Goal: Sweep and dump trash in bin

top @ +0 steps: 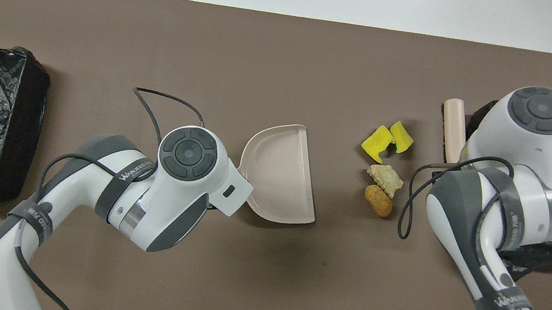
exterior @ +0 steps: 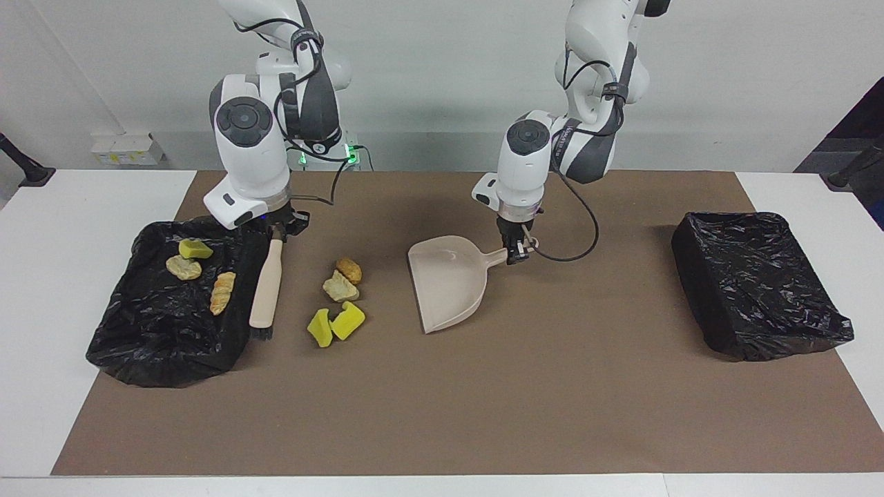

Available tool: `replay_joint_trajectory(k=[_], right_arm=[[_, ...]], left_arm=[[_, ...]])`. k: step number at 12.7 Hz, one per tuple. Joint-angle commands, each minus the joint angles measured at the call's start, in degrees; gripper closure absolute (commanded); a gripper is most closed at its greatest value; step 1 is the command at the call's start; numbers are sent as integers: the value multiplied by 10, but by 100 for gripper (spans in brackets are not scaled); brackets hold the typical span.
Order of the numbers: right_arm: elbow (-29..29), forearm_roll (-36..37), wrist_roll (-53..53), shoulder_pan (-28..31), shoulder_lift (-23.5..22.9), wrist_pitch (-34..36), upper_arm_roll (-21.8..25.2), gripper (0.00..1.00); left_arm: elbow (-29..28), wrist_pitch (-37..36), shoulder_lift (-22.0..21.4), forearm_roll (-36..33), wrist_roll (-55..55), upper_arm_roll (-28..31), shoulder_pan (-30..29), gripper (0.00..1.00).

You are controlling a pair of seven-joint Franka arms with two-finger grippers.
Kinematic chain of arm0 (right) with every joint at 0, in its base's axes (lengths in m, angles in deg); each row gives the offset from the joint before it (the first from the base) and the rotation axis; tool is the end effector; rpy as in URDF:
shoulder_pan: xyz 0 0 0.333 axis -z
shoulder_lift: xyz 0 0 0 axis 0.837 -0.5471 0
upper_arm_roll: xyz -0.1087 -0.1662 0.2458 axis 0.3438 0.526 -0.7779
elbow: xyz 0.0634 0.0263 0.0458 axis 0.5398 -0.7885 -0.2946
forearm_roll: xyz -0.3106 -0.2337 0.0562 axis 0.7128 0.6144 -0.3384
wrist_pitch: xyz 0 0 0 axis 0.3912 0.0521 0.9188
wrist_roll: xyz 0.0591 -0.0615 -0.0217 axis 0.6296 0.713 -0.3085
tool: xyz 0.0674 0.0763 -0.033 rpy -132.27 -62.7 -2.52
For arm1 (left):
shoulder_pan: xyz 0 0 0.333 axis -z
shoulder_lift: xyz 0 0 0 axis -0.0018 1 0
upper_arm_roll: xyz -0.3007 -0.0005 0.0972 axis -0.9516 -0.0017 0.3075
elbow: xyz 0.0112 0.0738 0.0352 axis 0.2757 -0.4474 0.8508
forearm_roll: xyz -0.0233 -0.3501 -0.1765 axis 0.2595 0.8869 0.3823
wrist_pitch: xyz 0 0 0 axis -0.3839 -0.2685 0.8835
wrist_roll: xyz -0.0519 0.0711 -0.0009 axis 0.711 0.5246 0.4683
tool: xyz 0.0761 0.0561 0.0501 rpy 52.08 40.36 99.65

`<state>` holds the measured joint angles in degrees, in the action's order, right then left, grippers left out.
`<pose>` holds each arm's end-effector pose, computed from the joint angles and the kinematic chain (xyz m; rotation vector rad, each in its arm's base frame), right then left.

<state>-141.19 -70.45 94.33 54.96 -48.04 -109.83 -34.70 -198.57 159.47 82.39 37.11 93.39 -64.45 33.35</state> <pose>0.5686 0.0631 0.4111 2.8787 0.0763 -0.3038 0.4820 -0.3264 0.3594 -2.3273 2.0565 0.0318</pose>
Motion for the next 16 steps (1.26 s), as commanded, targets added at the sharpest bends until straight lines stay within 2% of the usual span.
replay_joint_trajectory(k=[1, 6, 9, 12, 14, 16], right_arm=[[-17, 0, -6, -8, -6, -18, -6, 100], [-13, -73, -63, -58, -57, -28, -12, 100], [-15, -184, -91, -101, -53, -35, -13, 100], [-16, -339, -153, -123, -50, -37, -14, 100], [-3, -382, -146, -133, -49, -24, -15, 100], [5, -368, -111, -125, 5, 24, -6, 100]], left_arm=[[-48, 28, -32, -8, 7, -1, -5, 100], [-55, 29, -31, -8, 5, -1, -6, 100], [-55, 25, -32, -8, 3, -1, -5, 100], [-55, 23, -33, -11, 3, 0, -5, 100], [-55, 23, -33, -12, 3, 0, -5, 100], [-55, 24, -33, -12, 4, 0, -6, 100]])
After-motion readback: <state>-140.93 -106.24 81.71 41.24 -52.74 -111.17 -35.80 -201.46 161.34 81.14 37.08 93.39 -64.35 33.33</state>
